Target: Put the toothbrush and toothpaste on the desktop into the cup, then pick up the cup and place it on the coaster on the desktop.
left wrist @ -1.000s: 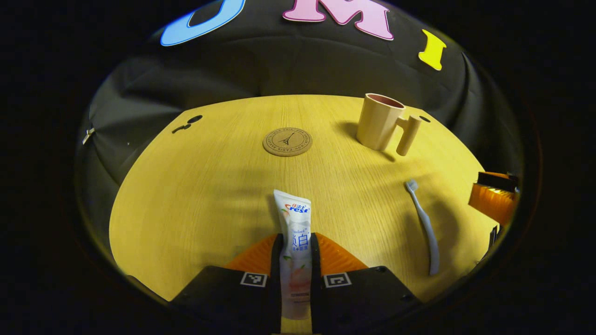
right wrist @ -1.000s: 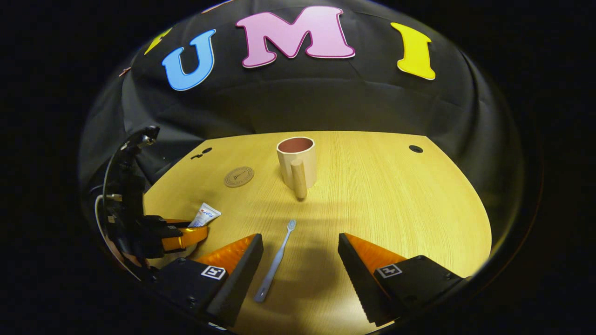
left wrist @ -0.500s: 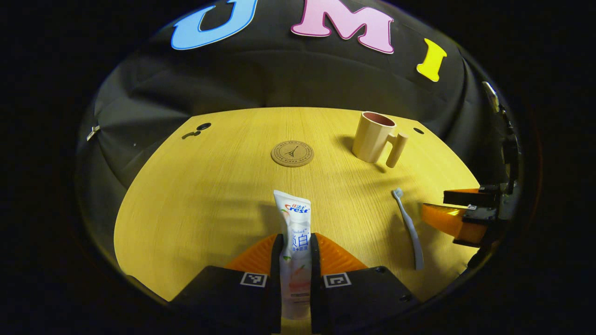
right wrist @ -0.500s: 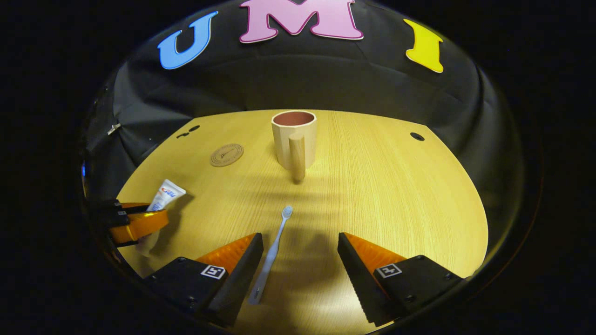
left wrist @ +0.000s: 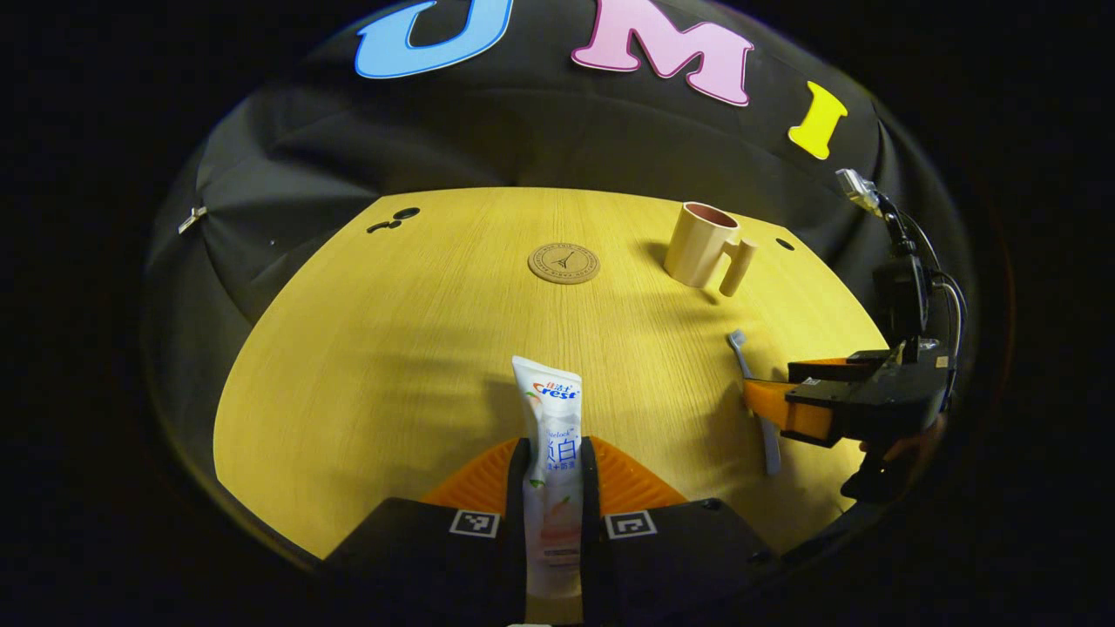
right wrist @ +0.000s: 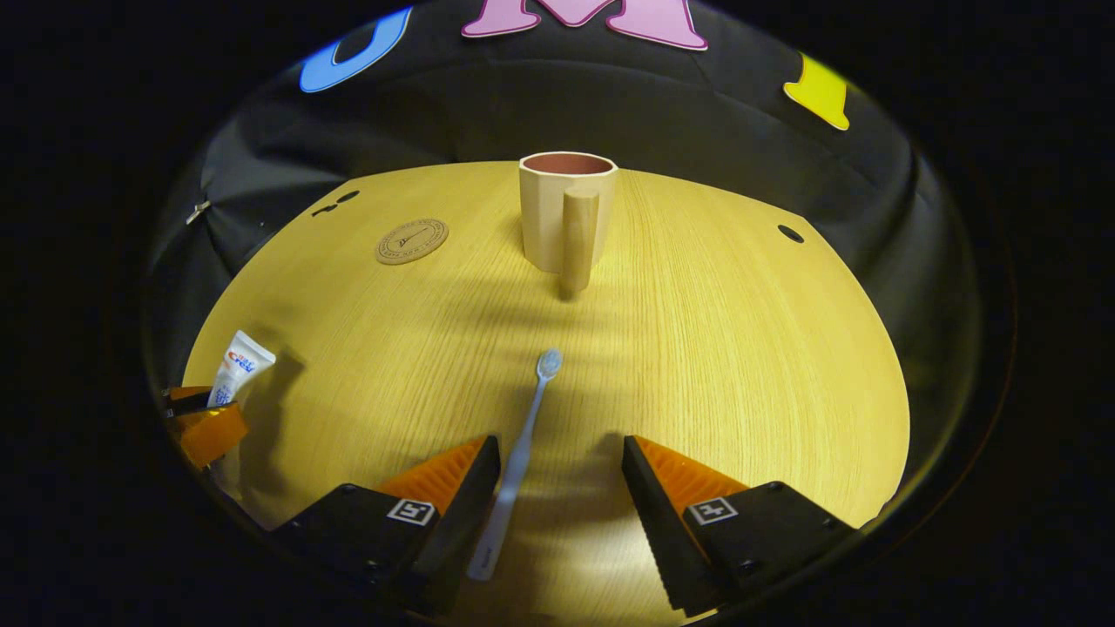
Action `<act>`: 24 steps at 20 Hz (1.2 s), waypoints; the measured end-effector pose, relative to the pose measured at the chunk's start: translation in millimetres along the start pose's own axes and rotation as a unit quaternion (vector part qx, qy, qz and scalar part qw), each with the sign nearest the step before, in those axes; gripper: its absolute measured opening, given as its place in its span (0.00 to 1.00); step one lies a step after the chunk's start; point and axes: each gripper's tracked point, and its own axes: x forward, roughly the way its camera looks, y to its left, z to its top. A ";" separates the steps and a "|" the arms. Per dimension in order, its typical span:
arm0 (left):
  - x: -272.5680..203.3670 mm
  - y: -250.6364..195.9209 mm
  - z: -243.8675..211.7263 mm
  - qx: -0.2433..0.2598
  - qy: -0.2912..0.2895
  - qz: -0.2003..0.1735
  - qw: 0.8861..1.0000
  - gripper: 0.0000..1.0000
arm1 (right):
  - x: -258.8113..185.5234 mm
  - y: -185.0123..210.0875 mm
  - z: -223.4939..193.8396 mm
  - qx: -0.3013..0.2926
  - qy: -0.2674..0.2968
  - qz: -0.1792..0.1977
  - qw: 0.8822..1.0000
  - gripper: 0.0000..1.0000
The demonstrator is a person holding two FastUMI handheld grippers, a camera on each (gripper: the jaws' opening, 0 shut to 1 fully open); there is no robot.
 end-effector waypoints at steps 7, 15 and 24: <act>-7.9 -15.4 7.7 0.023 -0.015 -0.021 0.999 0.30 | 4.1 16.4 3.2 0.009 0.013 0.015 1.000 0.44; -9.3 -35.3 21.4 0.031 -0.024 -0.046 0.998 0.30 | 4.6 17.8 3.8 0.005 0.020 0.037 0.999 0.13; -10.6 -45.9 29.8 0.031 -0.028 -0.052 0.998 0.30 | -1.1 16.4 -1.3 -0.007 0.048 0.067 0.997 0.05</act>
